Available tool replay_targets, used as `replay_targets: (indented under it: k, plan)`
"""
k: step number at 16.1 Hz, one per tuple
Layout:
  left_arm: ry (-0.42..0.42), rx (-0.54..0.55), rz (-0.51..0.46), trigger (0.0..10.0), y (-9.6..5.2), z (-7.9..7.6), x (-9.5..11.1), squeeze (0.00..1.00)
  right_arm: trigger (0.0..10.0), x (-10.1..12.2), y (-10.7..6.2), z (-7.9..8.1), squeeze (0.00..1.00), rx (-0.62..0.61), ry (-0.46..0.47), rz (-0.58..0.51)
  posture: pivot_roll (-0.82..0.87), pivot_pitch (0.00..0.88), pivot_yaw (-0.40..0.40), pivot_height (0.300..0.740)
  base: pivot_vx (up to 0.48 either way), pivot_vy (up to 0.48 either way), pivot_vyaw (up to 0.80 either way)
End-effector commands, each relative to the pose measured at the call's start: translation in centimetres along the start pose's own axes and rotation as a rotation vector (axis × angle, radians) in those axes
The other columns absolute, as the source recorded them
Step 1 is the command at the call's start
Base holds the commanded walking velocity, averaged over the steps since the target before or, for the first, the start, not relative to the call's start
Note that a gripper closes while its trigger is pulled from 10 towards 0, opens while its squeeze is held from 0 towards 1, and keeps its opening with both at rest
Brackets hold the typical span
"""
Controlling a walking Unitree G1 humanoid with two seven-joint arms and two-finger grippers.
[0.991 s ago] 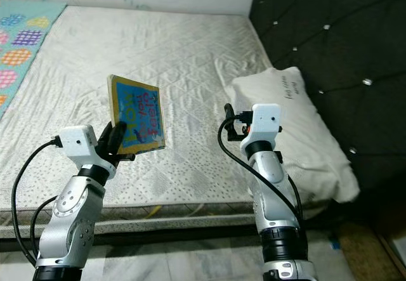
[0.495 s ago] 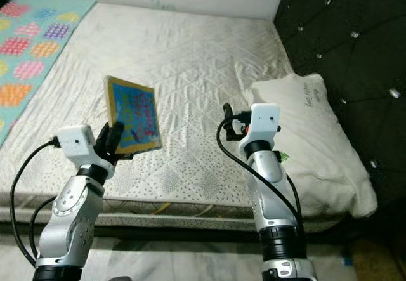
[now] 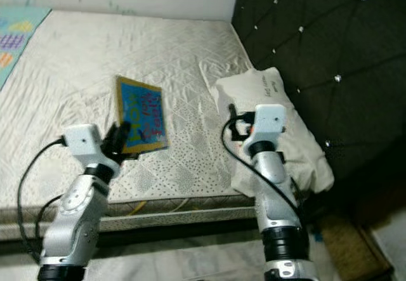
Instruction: Clean up the room
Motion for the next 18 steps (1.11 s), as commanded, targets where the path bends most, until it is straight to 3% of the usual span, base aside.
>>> replay_targets:
  k: [1,7,14,18]
  plan:
    - [-0.001,-0.033,-0.034,10.0,0.23,-1.14,0.80,0.00,10.0,-0.12,0.00,-0.93,0.00,-0.019,-0.018,0.004,0.02,0.097,-0.058,0.740,0.000,0.000,0.00]
    - [-0.004,-0.037,-0.030,10.0,0.25,-1.15,0.69,0.00,10.0,-0.13,0.03,-0.99,0.00,-0.020,-0.022,0.002,0.02,0.093,-0.057,0.740,0.000,0.000,0.00]
    - [-0.004,-0.033,-0.033,10.0,0.19,-1.07,0.71,0.00,10.0,-0.22,0.03,-1.03,0.00,-0.020,-0.023,0.004,0.02,0.101,-0.059,0.740,0.000,-0.283,0.00]
    - [0.006,-0.023,-0.037,10.0,0.25,-0.92,0.79,0.00,10.0,-0.15,0.15,-1.03,0.00,-0.019,-0.024,0.002,0.02,0.102,-0.061,0.740,0.000,0.000,0.00]
Point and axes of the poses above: a point about 5 cm out from each wrist's last joint towards the gripper, its own y axis pointing out of the wrist towards the gripper, its own x axis along the axis of the wrist's last joint, z = x × y, the point moved 5 cm from there along y, pointing out of the wrist towards the gripper, and after that the axes turned 7 degrees about -y, right-handed, at the moved point
